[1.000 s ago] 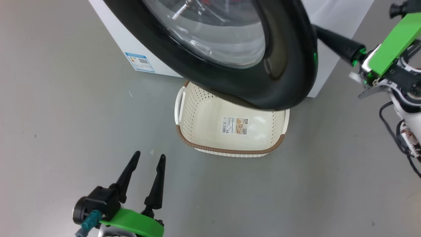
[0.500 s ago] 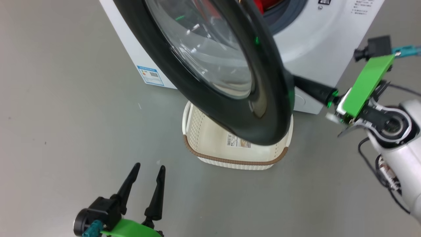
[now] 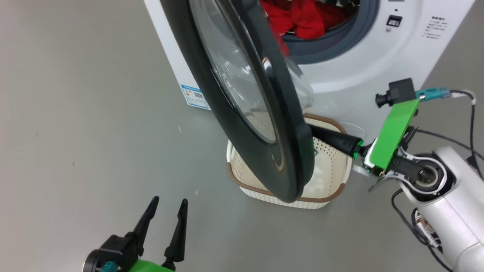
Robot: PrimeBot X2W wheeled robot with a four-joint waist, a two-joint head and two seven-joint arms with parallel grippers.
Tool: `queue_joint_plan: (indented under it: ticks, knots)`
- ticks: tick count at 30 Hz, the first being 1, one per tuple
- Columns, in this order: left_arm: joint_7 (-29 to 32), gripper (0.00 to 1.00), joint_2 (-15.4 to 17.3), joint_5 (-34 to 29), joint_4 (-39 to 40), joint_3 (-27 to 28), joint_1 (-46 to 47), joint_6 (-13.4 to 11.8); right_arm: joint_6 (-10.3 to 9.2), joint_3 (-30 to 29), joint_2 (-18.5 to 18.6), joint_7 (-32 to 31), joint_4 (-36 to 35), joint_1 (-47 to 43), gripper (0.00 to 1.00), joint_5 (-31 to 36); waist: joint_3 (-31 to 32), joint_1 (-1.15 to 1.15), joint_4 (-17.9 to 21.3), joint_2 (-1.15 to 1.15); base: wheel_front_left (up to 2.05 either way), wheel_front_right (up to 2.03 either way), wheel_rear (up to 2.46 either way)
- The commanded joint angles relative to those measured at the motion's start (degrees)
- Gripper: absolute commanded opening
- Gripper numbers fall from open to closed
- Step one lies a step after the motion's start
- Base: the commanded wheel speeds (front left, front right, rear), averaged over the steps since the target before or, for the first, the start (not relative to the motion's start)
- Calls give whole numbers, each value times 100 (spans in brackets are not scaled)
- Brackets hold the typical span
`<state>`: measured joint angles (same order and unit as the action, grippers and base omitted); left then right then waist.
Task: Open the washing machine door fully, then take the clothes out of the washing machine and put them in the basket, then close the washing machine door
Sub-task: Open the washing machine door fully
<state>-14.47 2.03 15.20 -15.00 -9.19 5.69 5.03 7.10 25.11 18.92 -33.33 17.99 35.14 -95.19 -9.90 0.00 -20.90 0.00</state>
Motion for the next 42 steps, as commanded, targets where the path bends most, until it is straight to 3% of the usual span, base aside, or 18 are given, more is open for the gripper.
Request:
queue_joint_plan:
  ticks: [1,19,42]
  knots:
    - [-52,100,85,-24,158,214,-58,-57,39,77,-107,-43,-200,-112,0,58,98,0,-111,0,0,0,0]
    - [-53,100,85,-36,170,293,-280,-126,39,195,-675,-26,-362,-539,0,301,371,0,-852,0,0,0,0]
    - [-53,100,85,152,514,402,-408,-399,39,516,-1232,-158,-88,-189,0,531,211,0,-947,0,0,0,0]
